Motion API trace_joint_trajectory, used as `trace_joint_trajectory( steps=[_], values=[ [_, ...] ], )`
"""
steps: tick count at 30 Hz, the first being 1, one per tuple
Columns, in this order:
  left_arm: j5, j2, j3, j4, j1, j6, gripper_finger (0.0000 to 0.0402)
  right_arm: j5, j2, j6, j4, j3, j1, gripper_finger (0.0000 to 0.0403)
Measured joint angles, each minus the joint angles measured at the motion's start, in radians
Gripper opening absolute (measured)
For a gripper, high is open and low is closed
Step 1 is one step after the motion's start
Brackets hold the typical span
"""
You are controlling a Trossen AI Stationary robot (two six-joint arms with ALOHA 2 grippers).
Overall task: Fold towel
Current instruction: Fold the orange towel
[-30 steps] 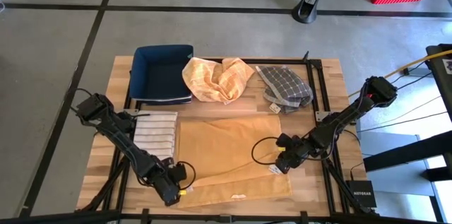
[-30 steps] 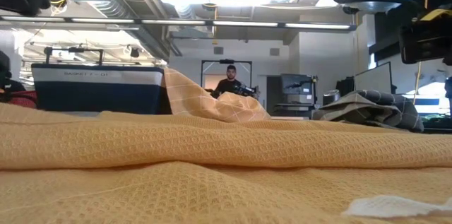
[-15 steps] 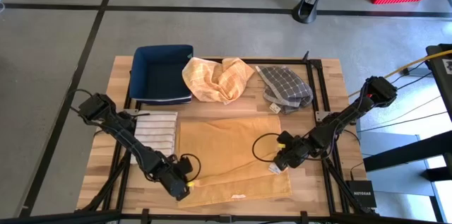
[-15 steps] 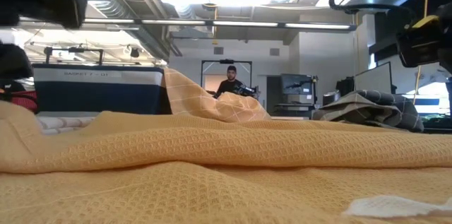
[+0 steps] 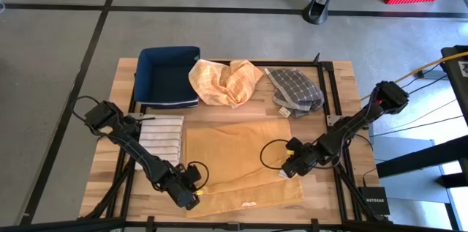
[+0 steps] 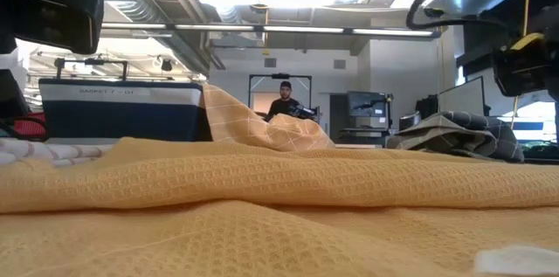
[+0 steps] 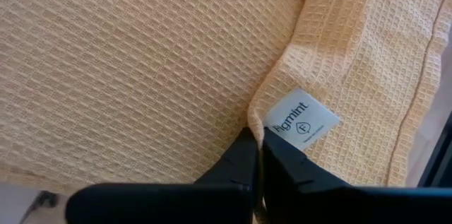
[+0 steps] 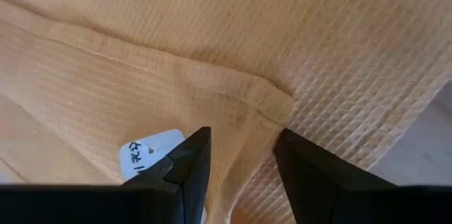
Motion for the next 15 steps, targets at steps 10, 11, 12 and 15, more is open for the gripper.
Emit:
trace_joint_trajectory(
  steps=[10, 11, 12, 15],
  values=[
    [-0.002, 0.001, -0.001, 0.010, 0.000, 0.004, 0.0003, 0.005, 0.037, -0.087, 0.008, 0.044, 0.000, 0.0161],
    [-0.002, 0.001, -0.001, 0.010, 0.000, 0.007, 0.0004, 0.005, 0.037, -0.099, -0.006, 0.057, 0.000, 0.0161],
    [-0.002, 0.002, -0.001, 0.010, 0.000, 0.007, 0.0006, 0.005, 0.037, -0.107, -0.022, 0.070, 0.000, 0.0160],
    [-0.002, 0.002, -0.001, 0.010, 0.000, 0.007, 0.0008, 0.005, 0.037, -0.109, -0.118, 0.101, 0.000, 0.0149]
  ],
)
